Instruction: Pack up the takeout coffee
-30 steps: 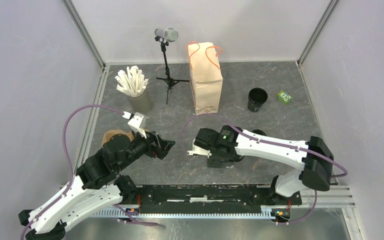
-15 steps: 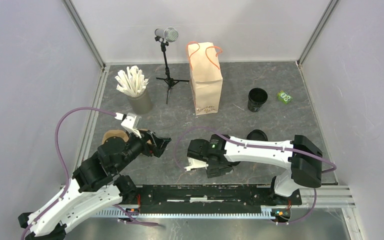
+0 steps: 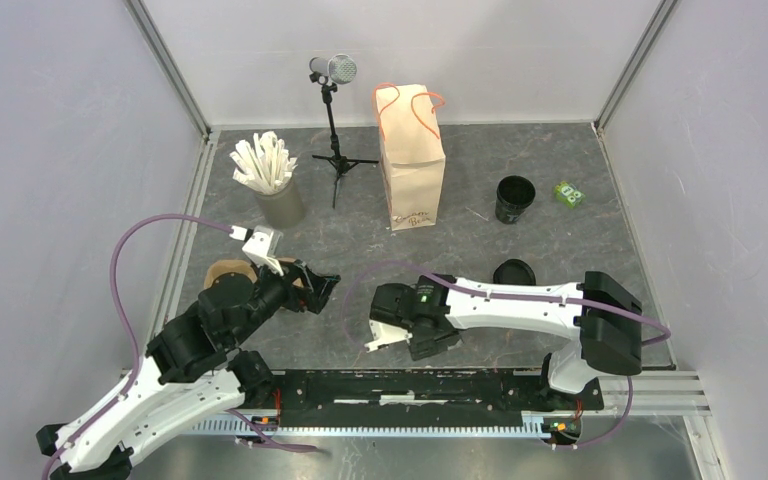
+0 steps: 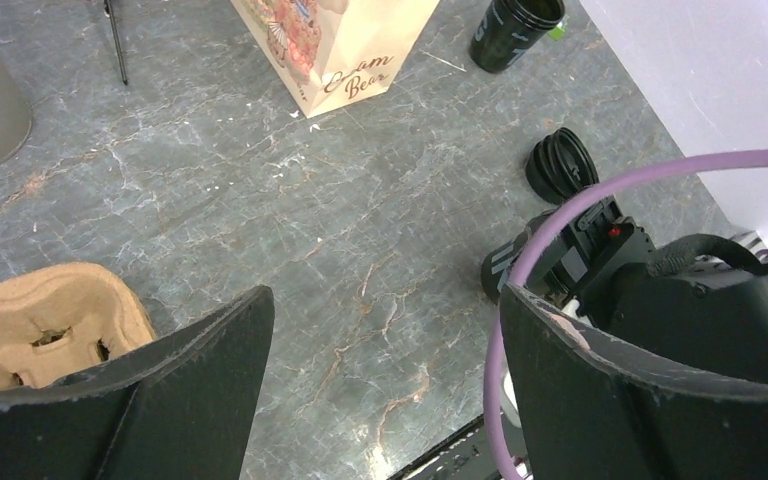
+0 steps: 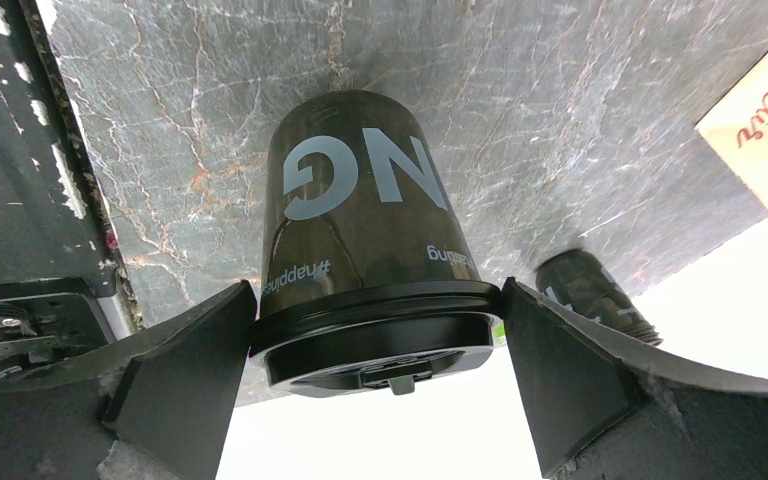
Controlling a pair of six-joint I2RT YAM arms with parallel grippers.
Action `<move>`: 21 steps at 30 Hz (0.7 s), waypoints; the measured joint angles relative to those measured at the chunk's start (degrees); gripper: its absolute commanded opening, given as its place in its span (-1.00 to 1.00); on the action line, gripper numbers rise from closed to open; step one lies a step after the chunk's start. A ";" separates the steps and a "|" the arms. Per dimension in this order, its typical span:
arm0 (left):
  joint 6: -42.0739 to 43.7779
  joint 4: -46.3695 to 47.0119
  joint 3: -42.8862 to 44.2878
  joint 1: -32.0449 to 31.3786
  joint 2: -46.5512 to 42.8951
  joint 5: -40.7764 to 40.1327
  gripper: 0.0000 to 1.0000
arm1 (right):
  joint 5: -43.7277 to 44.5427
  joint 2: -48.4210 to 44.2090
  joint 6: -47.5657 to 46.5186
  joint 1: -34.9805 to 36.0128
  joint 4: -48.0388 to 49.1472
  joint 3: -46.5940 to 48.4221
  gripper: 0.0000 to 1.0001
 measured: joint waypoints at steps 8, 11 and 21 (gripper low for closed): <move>-0.33 -0.07 -0.48 0.00 0.46 -0.85 0.70 | 0.00 0.00 -2.25 1.66 1.57 -0.02 0.96; -1.57 -0.11 -0.90 0.00 1.03 -0.87 0.70 | 0.00 -0.11 -3.08 2.01 2.47 -0.39 0.96; -4.35 -1.51 5.33 0.76 12.94 1.20 0.69 | 4.74 -3.37 -6.56 7.32 5.46 -6.10 0.96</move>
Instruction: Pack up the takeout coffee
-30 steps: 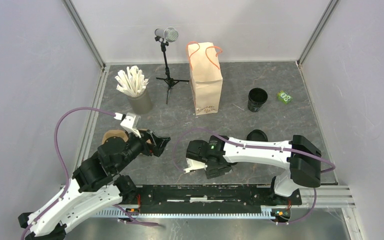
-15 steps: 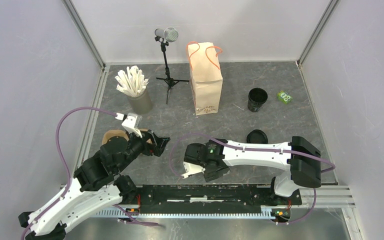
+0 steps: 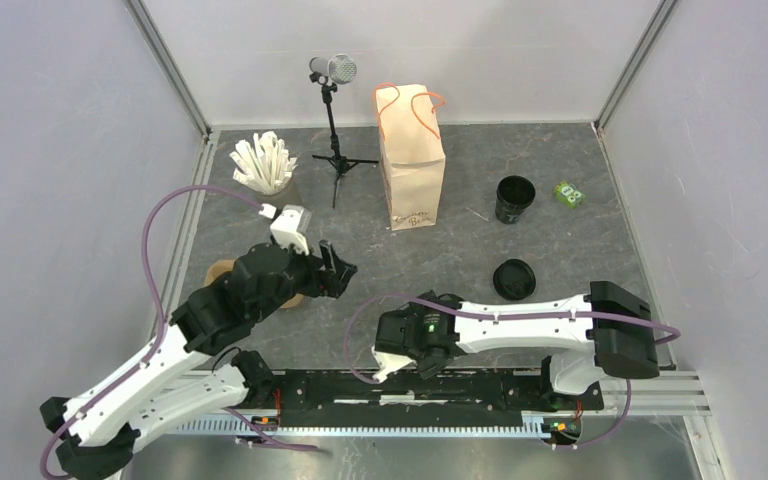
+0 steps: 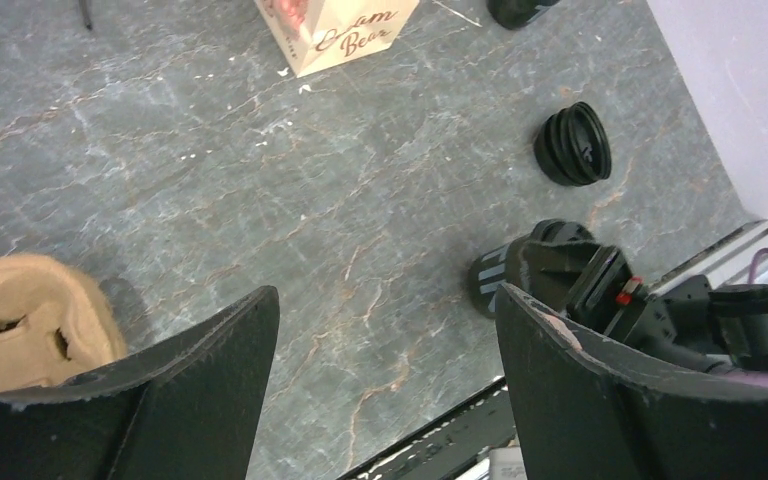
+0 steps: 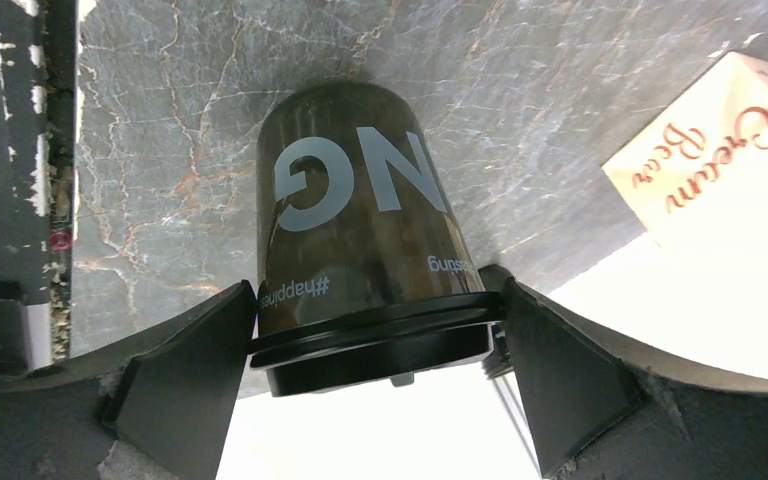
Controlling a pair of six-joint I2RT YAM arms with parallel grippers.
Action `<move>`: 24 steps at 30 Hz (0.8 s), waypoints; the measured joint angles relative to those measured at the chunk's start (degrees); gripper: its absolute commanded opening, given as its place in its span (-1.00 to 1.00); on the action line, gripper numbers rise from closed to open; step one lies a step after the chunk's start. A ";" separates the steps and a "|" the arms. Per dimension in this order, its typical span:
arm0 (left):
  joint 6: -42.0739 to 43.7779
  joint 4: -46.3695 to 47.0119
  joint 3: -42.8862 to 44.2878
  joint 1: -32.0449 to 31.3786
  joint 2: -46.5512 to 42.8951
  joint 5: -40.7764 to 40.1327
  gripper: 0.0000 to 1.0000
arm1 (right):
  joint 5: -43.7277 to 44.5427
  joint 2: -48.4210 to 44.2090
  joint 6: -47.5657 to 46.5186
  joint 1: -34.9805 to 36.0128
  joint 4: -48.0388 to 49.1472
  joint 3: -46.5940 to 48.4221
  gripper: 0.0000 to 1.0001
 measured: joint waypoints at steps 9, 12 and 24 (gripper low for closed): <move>-1.33 1.40 -0.68 5.73 2.60 7.74 0.68 | 1.31 -1.03 -0.98 1.38 1.44 -1.09 0.96; -2.21 2.32 -3.54 10.88 2.03 13.44 0.68 | 2.95 -1.86 -1.38 1.46 1.73 -1.29 0.96; -0.24 8.26 -0.09 15.45 19.65 36.83 1.00 | 13.73 -9.09 -8.85 10.54 8.20 -10.54 0.96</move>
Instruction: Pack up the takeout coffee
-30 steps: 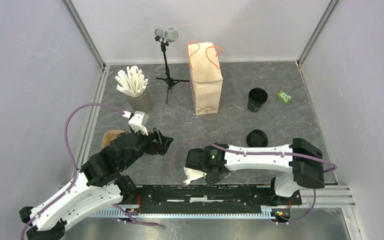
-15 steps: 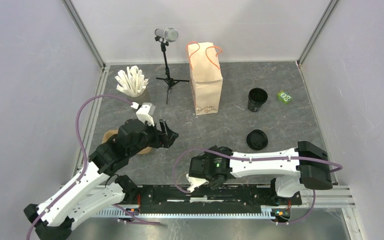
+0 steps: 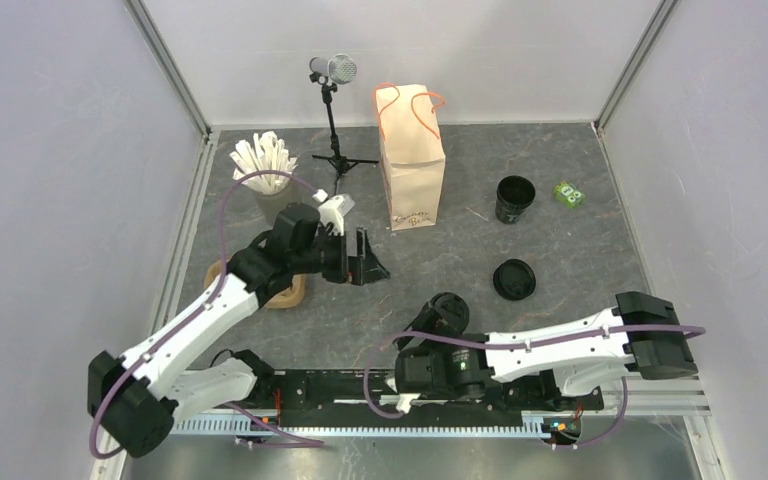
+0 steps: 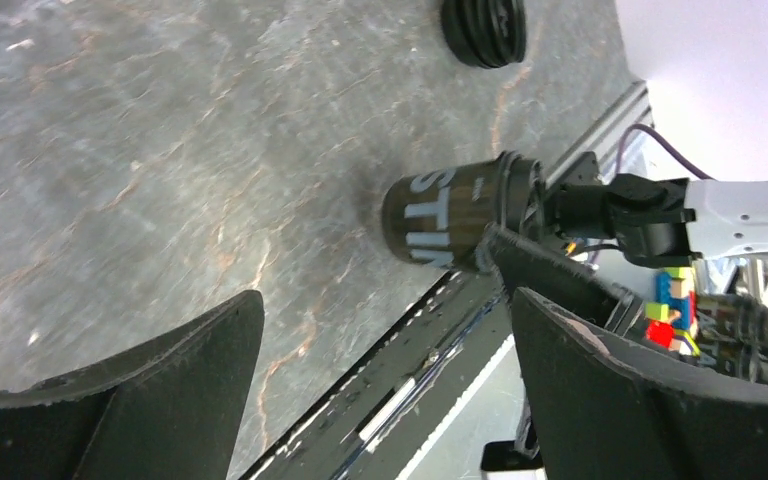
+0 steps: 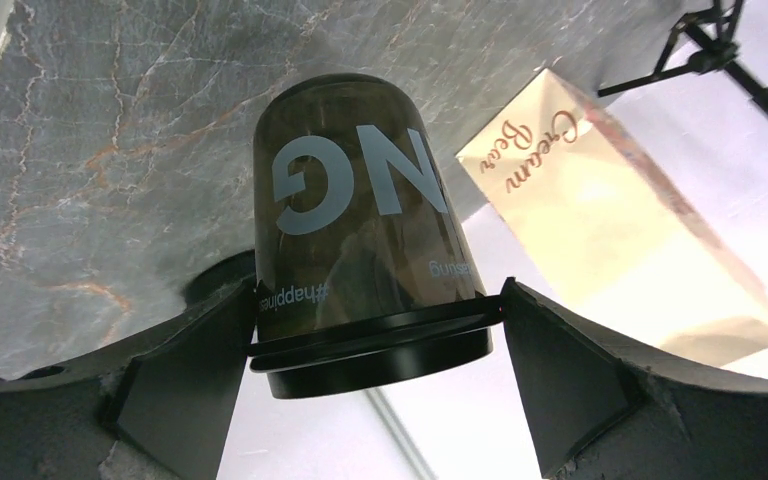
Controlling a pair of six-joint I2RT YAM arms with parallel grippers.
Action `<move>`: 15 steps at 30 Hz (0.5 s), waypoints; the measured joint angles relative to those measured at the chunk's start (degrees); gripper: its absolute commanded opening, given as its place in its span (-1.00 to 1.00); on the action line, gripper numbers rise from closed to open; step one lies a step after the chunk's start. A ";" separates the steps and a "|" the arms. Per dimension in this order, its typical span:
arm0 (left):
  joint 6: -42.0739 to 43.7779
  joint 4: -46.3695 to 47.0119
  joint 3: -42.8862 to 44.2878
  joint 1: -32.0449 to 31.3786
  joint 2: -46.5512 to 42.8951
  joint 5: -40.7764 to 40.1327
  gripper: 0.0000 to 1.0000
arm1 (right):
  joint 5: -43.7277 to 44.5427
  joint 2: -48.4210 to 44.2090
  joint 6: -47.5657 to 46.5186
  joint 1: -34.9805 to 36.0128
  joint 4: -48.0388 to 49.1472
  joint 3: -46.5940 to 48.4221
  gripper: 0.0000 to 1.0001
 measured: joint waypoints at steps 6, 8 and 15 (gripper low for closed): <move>0.55 4.85 2.60 -1.73 10.86 7.98 1.00 | 3.67 -0.07 -3.06 3.91 3.04 -3.41 0.96; 0.63 5.97 2.60 -3.32 14.16 9.51 1.00 | 4.37 0.22 -3.58 4.74 3.67 -3.87 0.96; 0.90 11.80 2.64 -7.91 22.75 12.20 1.00 | 4.48 1.62 -4.98 6.38 6.19 -4.33 0.96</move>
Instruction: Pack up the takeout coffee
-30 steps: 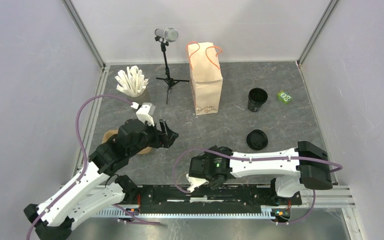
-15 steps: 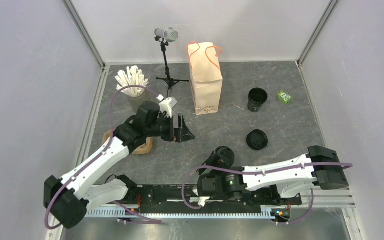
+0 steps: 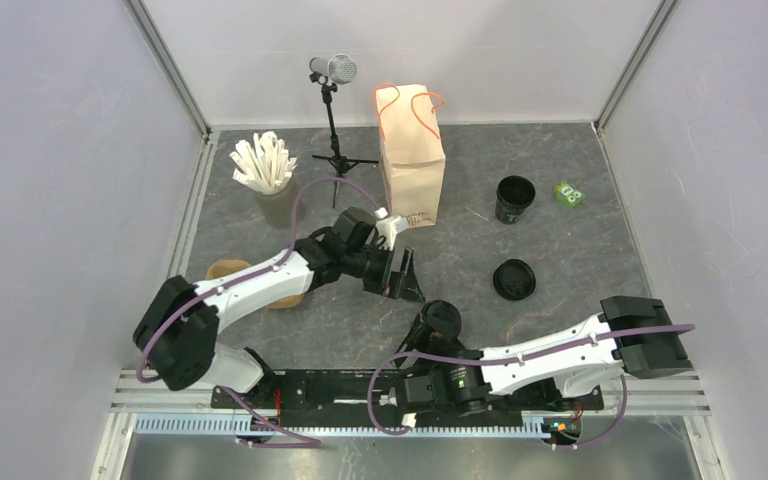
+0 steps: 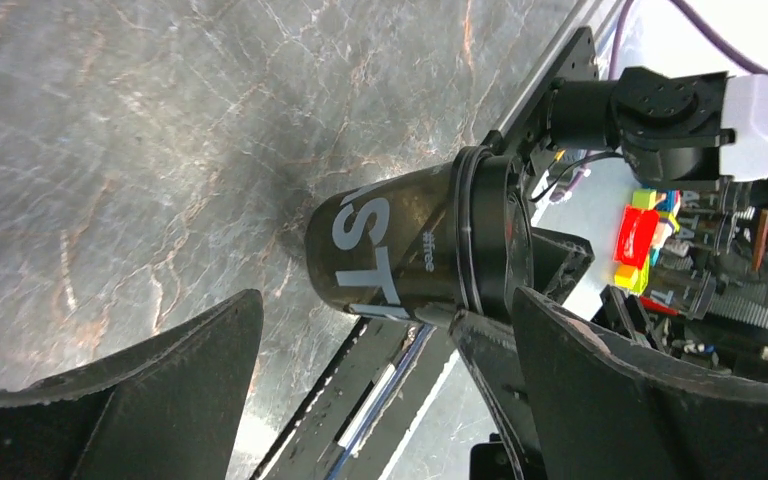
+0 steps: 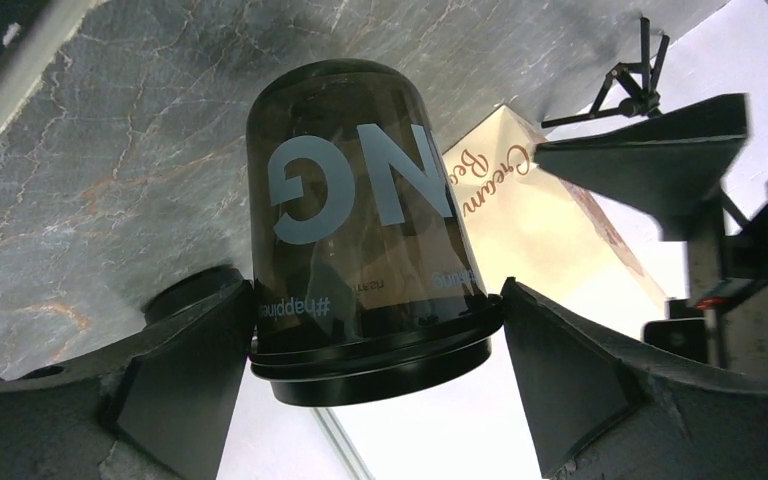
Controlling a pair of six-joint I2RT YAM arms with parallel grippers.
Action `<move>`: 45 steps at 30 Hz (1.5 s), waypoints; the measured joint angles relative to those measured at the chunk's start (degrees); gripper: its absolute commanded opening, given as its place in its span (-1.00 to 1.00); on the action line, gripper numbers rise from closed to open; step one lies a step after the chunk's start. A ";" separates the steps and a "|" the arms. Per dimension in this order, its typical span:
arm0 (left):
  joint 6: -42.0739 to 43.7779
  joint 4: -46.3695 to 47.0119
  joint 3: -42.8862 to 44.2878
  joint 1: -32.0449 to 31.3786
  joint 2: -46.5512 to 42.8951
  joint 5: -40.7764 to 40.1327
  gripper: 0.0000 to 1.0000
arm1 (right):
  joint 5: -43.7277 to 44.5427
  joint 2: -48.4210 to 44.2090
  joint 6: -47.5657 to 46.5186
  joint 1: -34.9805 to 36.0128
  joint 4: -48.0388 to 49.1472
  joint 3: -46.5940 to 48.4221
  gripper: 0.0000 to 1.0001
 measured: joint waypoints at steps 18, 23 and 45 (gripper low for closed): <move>0.04 4.50 -1.42 -3.63 7.82 -3.28 0.53 | 0.79 1.90 -1.27 0.11 1.92 -1.60 0.96; 0.02 5.40 -3.41 -3.93 7.82 -3.72 0.28 | 1.14 1.68 -0.85 0.09 1.75 -2.29 0.96; -0.33 0.87 -4.15 4.17 -11.91 -20.87 0.86 | -8.22 -18.43 16.59 -2.71 11.06 -2.32 0.96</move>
